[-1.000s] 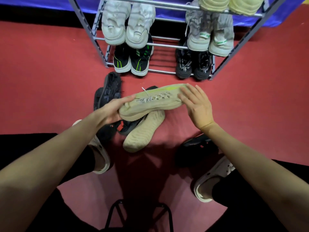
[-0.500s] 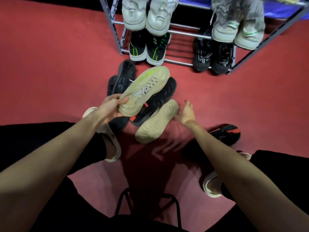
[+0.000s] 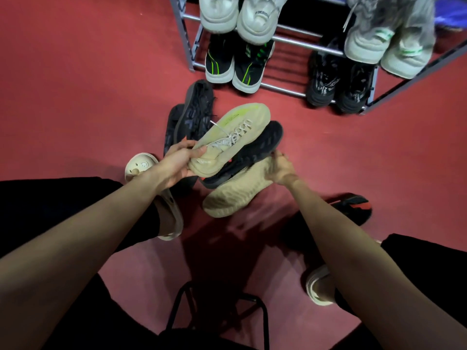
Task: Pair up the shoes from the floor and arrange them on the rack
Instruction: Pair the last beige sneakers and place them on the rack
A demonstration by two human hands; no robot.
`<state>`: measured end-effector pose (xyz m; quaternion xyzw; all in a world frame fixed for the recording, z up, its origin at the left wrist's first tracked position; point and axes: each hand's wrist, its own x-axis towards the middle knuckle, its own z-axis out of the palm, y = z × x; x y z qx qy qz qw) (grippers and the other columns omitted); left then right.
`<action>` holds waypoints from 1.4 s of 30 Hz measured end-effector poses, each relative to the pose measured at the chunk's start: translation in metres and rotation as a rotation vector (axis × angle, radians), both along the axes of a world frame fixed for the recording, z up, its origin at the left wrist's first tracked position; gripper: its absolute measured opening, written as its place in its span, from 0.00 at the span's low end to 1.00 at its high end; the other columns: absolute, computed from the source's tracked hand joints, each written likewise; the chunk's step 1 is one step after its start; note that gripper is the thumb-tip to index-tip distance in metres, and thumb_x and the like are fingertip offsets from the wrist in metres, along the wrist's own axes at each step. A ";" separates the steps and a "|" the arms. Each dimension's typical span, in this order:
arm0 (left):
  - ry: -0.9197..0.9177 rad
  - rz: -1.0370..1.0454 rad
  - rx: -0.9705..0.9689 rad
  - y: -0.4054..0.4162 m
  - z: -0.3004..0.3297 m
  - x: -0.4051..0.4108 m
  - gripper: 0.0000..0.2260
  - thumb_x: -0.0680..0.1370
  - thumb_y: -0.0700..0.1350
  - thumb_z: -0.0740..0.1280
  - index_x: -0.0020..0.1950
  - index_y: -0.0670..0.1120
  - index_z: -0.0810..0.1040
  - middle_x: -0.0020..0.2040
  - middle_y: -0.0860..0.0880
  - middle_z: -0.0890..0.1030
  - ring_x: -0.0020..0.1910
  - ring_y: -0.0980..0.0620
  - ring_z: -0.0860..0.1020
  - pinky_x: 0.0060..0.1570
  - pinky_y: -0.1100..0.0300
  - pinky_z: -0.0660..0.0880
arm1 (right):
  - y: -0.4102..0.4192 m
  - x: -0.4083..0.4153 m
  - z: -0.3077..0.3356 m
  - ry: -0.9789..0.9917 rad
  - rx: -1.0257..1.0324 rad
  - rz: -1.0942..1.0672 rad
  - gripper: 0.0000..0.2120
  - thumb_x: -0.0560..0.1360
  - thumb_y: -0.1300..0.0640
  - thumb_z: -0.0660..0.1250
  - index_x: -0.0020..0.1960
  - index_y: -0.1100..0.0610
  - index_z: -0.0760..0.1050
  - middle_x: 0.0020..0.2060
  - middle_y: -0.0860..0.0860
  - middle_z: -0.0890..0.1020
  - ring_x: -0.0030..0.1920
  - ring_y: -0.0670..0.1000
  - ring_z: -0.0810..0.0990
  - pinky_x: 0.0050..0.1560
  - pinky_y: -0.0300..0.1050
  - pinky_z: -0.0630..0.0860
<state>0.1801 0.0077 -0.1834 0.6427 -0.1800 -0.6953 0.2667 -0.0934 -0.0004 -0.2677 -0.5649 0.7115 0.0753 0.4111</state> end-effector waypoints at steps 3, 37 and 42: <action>-0.001 -0.009 -0.004 0.001 0.004 -0.005 0.20 0.75 0.42 0.69 0.67 0.42 0.72 0.60 0.44 0.81 0.56 0.46 0.81 0.46 0.50 0.82 | 0.019 -0.014 0.005 -0.013 0.190 0.039 0.38 0.66 0.52 0.77 0.71 0.58 0.66 0.65 0.57 0.71 0.67 0.58 0.67 0.69 0.45 0.65; -0.048 -0.010 -0.014 0.015 0.019 -0.041 0.11 0.76 0.41 0.67 0.57 0.45 0.72 0.55 0.44 0.80 0.52 0.46 0.80 0.44 0.50 0.82 | 0.071 -0.027 0.032 0.526 0.072 0.435 0.32 0.65 0.47 0.73 0.67 0.52 0.69 0.65 0.58 0.65 0.66 0.59 0.63 0.65 0.52 0.64; -0.046 -0.025 -0.041 0.009 0.026 -0.048 0.10 0.76 0.42 0.68 0.56 0.45 0.74 0.57 0.44 0.80 0.53 0.46 0.81 0.44 0.50 0.81 | 0.065 -0.045 0.082 0.278 0.004 0.563 0.22 0.61 0.48 0.74 0.48 0.60 0.74 0.52 0.58 0.71 0.57 0.61 0.73 0.55 0.46 0.73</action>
